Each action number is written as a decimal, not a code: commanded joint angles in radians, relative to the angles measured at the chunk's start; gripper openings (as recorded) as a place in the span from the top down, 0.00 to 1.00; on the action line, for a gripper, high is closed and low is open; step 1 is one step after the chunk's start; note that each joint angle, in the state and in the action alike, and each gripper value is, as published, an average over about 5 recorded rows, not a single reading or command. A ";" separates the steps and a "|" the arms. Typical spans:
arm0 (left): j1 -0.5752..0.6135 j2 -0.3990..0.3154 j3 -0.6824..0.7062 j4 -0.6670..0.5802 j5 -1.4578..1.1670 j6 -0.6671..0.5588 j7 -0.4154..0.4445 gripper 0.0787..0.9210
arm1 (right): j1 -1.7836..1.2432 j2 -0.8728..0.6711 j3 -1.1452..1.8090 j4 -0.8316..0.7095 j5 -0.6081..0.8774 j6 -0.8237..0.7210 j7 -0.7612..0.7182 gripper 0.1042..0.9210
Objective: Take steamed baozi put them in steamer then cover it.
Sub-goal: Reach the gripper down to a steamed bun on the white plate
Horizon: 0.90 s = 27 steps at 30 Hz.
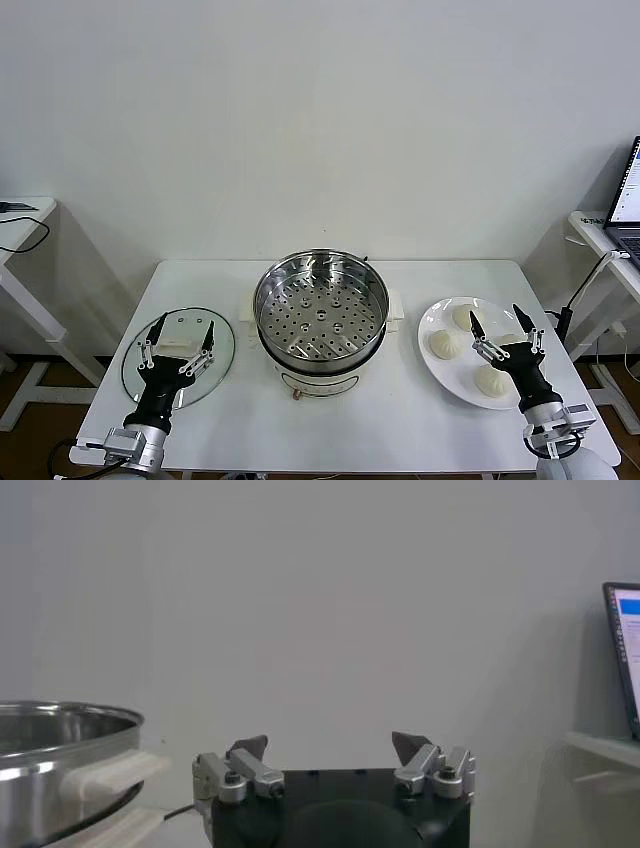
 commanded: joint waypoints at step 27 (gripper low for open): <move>0.012 0.049 0.024 -0.008 -0.003 -0.019 0.013 0.12 | 0.473 -0.733 -0.375 -0.319 -0.583 -0.236 -0.436 0.12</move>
